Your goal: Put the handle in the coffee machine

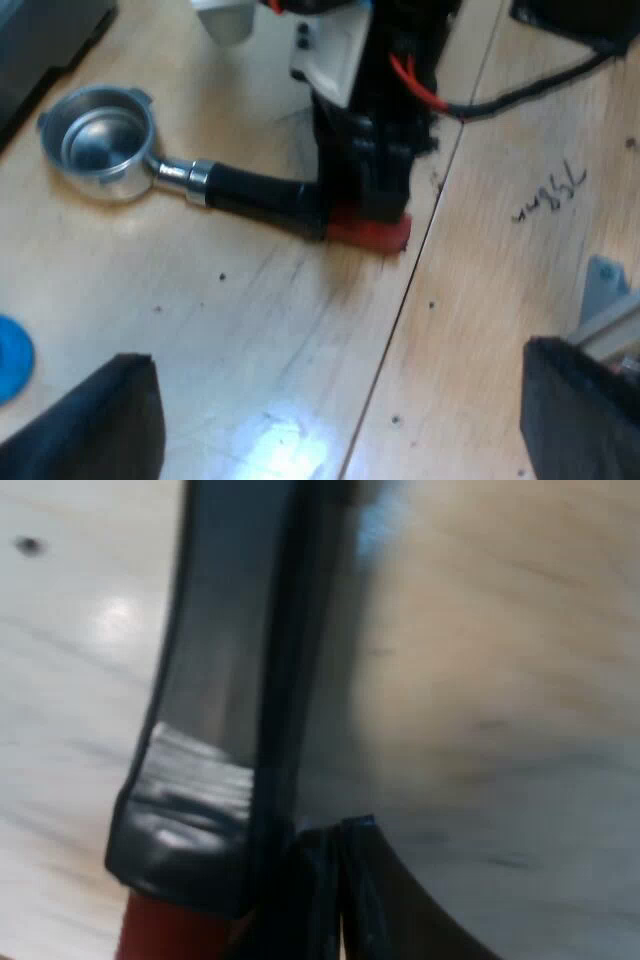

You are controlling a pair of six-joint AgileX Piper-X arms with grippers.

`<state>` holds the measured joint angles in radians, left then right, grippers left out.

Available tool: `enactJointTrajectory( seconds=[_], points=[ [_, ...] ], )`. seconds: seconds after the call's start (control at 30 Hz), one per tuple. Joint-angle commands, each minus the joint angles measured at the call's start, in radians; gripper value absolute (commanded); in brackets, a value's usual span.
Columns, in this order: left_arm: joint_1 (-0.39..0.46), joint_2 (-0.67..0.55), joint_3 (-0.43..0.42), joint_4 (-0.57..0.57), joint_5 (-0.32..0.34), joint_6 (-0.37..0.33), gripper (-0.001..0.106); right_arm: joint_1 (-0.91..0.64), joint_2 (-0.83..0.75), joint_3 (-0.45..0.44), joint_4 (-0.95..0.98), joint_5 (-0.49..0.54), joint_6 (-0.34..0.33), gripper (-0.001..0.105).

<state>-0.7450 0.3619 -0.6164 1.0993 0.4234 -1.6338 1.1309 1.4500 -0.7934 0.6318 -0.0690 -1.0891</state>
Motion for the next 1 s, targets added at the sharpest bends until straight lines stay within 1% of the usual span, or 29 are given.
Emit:
enactJointTrajectory(
  seconds=[0.03,0.07,0.13,0.17,0.2,0.33,0.4,0.43,0.57,0.67,0.8,0.9,0.93,1.0],
  points=[
    [-0.005,0.001,-0.009,0.003,-0.038,-0.048,0.074,0.037,0.03,0.005,-0.082,-0.064,0.031,0.0],
    [-0.005,0.001,-0.009,0.004,-0.044,-0.049,0.074,0.039,0.03,0.005,-0.093,-0.064,0.038,0.0],
    [-0.005,0.001,-0.012,0.014,-0.063,-0.052,0.074,0.049,0.03,0.005,-0.127,-0.066,0.079,0.0],
    [-0.005,0.001,-0.013,0.019,-0.069,-0.052,0.074,0.049,0.03,0.005,-0.132,-0.066,0.082,0.0],
    [-0.005,0.001,-0.015,0.036,-0.085,-0.052,0.074,0.049,0.03,0.005,-0.146,-0.066,0.088,0.0],
    [-0.005,-0.001,-0.029,0.088,-0.14,-0.052,0.074,0.049,0.039,0.005,-0.223,-0.072,0.152,0.0],
    [-0.005,-0.001,-0.039,0.095,-0.145,-0.049,0.074,0.049,0.049,0.005,-0.258,-0.072,0.172,0.0],
    [-0.005,-0.001,-0.048,0.095,-0.145,-0.049,0.074,0.049,0.066,0.003,-0.292,-0.074,0.202,0.0],
    [-0.005,-0.001,-0.088,0.107,-0.166,-0.049,0.074,0.049,0.113,-0.021,-0.348,-0.098,0.225,0.0],
    [-0.005,-0.001,-0.12,0.116,-0.166,-0.049,0.074,0.049,0.162,-0.067,-0.381,-0.102,0.234,0.0],
    [-0.005,-0.003,-0.134,0.115,-0.166,-0.049,0.074,0.049,0.243,-0.163,-0.396,-0.102,0.234,0.0],
    [-0.005,-0.003,-0.133,0.124,-0.166,-0.049,0.074,0.049,0.26,-0.185,-0.396,-0.102,0.234,0.0],
    [-0.005,-0.003,-0.133,0.138,-0.166,-0.049,0.074,0.049,0.297,-0.236,-0.396,-0.094,0.234,0.0],
    [-0.005,-0.003,-0.133,0.153,-0.177,-0.049,0.074,0.049,0.347,-0.299,-0.396,-0.067,0.234,0.0]
  ],
)
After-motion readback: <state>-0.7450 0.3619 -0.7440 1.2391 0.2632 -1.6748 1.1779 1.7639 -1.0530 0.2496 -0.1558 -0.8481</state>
